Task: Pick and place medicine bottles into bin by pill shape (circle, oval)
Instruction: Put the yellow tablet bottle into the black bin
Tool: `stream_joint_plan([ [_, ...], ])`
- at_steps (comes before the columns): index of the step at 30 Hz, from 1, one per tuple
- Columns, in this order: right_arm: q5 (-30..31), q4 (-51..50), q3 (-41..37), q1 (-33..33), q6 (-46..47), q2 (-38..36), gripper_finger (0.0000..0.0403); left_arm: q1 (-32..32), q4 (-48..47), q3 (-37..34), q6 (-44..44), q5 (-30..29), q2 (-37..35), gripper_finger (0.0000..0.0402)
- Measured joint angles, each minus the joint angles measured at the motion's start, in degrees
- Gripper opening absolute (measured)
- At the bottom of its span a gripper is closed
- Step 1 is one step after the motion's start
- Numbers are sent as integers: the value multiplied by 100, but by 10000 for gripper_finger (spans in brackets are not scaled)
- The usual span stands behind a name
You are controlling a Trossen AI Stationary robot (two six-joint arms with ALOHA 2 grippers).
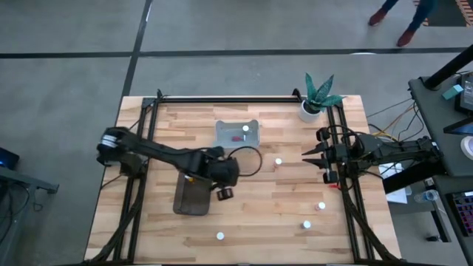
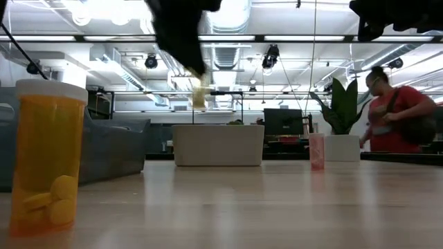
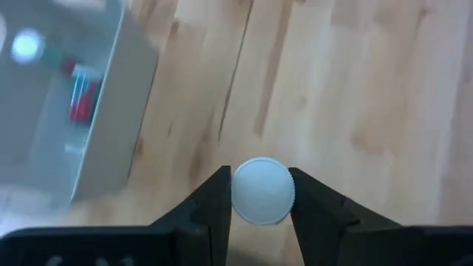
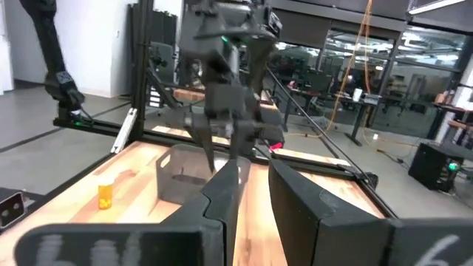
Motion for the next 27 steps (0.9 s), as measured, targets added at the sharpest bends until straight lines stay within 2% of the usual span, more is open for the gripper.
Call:
stream_joint_plan([
  [7, 0, 5, 0, 0, 11, 22, 68, -565, -1125, -19, -1154, -17, -524, 99],
  [12, -1, 7, 0, 0, 52, 22, 68, -993, -1462, -149, -1639, -28, -615, 98],
  [19, -2, 4, 0, 0, 63, 20, 68, -1496, -1453, -598, -2085, -101, -626, 98],
  [27, -3, 7, 0, 0, 80, 20, 68, -1847, -1263, -1395, -2794, -766, -893, 98],
])
